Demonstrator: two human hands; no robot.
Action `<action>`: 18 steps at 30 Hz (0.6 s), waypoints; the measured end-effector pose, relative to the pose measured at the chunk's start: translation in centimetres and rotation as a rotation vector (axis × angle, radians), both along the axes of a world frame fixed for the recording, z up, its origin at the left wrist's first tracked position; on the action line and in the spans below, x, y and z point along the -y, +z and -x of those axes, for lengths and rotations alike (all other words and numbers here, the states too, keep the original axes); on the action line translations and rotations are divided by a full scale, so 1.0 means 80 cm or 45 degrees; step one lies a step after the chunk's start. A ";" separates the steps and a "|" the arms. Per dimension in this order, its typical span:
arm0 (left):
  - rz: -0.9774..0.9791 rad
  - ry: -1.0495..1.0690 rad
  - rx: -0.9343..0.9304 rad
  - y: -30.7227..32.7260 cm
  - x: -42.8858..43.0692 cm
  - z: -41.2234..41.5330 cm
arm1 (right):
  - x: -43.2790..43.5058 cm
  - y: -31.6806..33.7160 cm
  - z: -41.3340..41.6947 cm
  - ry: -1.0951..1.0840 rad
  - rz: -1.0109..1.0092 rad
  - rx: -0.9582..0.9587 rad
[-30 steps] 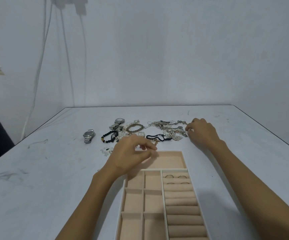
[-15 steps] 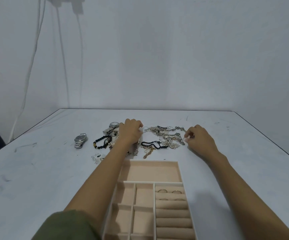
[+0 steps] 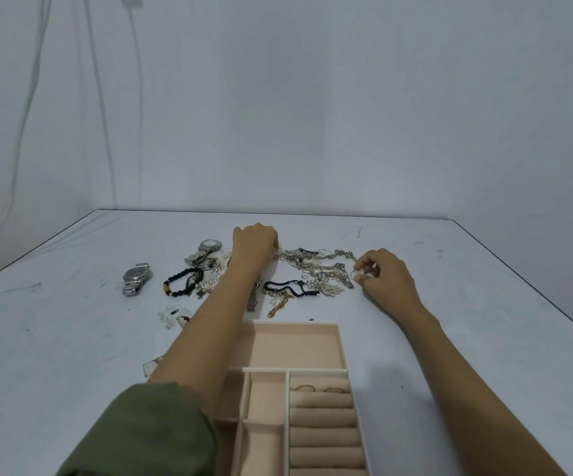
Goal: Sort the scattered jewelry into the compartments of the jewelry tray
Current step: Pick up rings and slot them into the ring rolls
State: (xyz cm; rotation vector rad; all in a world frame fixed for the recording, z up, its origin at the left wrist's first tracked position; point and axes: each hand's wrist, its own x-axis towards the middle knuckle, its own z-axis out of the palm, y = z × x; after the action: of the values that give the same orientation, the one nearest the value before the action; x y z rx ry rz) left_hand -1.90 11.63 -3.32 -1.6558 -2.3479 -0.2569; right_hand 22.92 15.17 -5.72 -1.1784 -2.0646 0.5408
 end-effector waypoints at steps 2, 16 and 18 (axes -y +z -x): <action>-0.011 0.001 0.041 0.000 0.002 -0.001 | 0.000 -0.001 -0.001 0.002 0.000 -0.006; -0.458 -0.385 0.921 0.030 0.100 -0.008 | 0.012 0.004 0.000 0.050 -0.228 0.101; -0.532 -0.506 1.034 0.034 0.138 -0.022 | 0.020 0.007 0.001 0.028 -0.298 0.077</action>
State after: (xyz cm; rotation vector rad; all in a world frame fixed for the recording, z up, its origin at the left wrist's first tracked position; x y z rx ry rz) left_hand -0.14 0.58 -0.57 -2.0014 -2.1319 -1.6359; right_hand 22.83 13.57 -5.19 -1.0468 -2.1276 0.2667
